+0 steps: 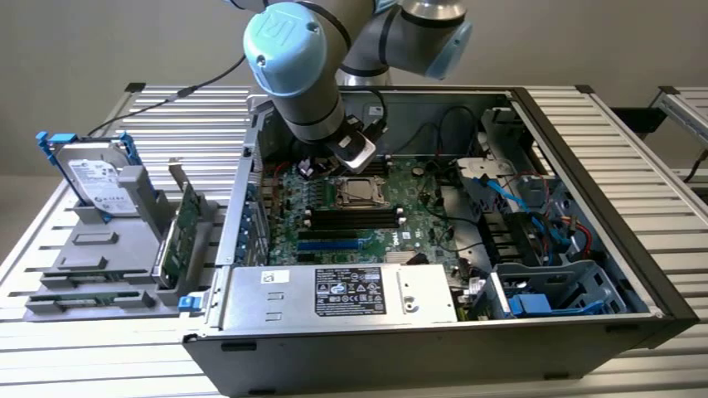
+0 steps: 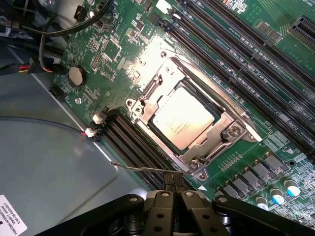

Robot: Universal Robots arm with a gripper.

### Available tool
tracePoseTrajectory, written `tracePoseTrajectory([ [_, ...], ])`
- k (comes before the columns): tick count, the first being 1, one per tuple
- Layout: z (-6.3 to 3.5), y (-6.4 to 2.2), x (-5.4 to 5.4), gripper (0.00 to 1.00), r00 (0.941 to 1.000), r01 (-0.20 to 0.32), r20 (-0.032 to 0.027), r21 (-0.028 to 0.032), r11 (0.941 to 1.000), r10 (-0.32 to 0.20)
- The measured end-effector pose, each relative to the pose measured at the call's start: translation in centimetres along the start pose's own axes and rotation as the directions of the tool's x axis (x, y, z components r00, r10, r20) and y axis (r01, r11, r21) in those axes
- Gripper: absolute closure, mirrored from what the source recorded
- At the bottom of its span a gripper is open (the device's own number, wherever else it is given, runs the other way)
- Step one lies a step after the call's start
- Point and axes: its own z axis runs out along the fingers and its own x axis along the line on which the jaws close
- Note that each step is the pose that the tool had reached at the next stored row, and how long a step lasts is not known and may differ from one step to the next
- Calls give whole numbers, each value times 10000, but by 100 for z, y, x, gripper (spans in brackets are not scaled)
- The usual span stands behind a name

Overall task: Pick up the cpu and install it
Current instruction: 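Install the first cpu locking lever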

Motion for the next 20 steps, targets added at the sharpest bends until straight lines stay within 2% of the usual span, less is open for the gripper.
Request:
tracePoseTrajectory([
  [7, 9, 12, 9, 89, 10000, 8, -18, -8, 10000, -8],
  [15, 24, 27, 17, 89, 10000, 51, -84, -58, 10000, -51],
  [20, 33, 37, 28, 89, 9999, 46, -111, -36, 10000, -47],
])
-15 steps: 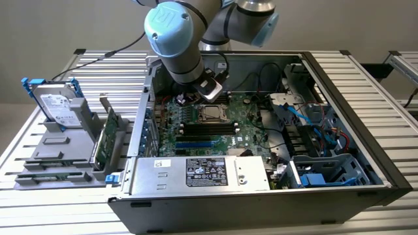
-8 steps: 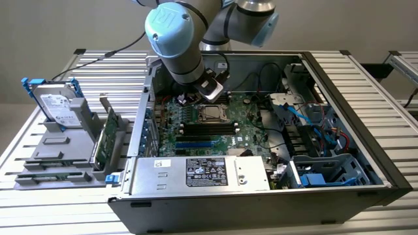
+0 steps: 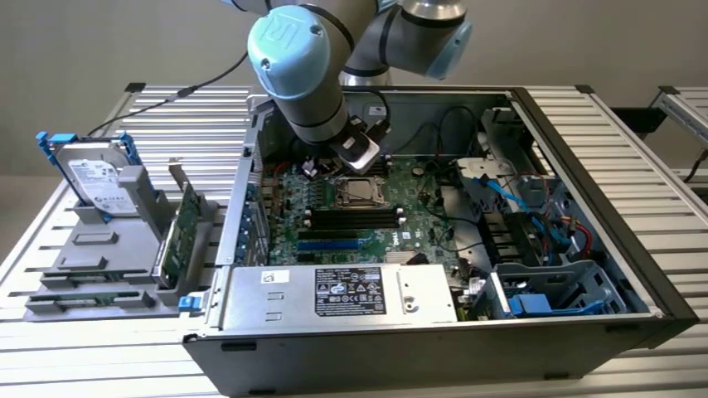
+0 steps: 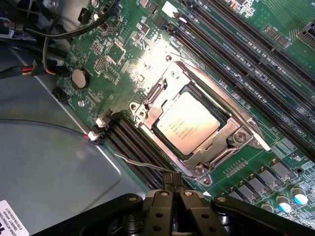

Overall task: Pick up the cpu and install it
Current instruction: 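Install the first cpu locking lever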

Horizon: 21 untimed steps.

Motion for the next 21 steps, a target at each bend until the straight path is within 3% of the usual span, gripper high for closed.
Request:
tracePoseTrajectory([
  [14, 18, 30, 30, 89, 9999, -35, -114, 119, 9999, 37],
  [21, 34, 37, 22, 89, 9999, -39, -121, 127, 9999, 40],
])
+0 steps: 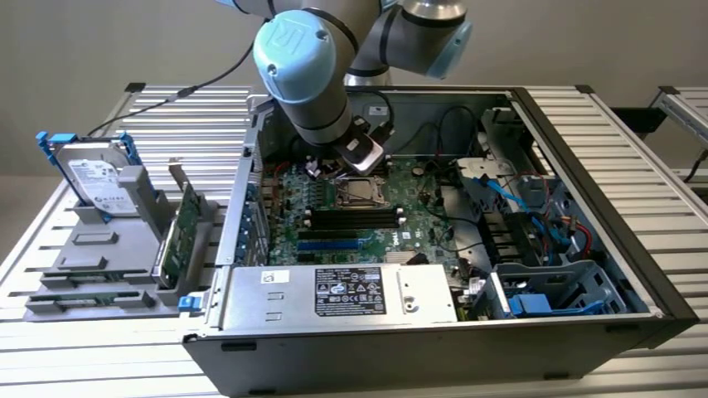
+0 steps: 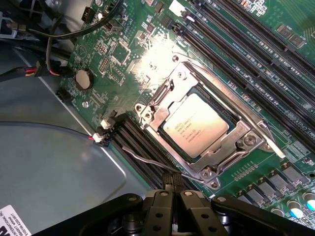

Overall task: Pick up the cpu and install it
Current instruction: 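Install the first cpu locking lever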

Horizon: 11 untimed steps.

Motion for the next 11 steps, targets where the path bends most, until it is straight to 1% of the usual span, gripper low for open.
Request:
tracePoseTrajectory([
  [4, -3, 8, -3, 89, 10000, -2, -1, 0, 10000, 2],
  [6, -7, 14, -8, 89, 10000, -26, -6, -14, 10000, 26],
  [9, -10, 21, -11, 89, 9999, -160, -36, -83, 9998, 160],
  [11, -7, 24, -10, 89, 9997, -231, -55, -119, 9997, 231],
])
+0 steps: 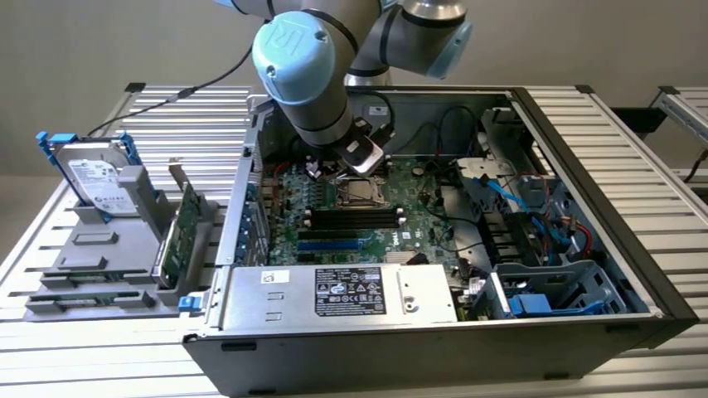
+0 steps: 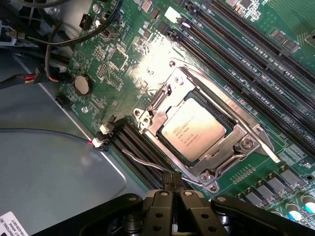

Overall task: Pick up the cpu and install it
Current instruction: 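Install the first cpu locking lever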

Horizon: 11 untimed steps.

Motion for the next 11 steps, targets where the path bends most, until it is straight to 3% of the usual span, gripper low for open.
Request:
tracePoseTrajectory([
  [11, 23, -3, -1, 89, 9999, -116, -31, -51, 9999, 116],
])
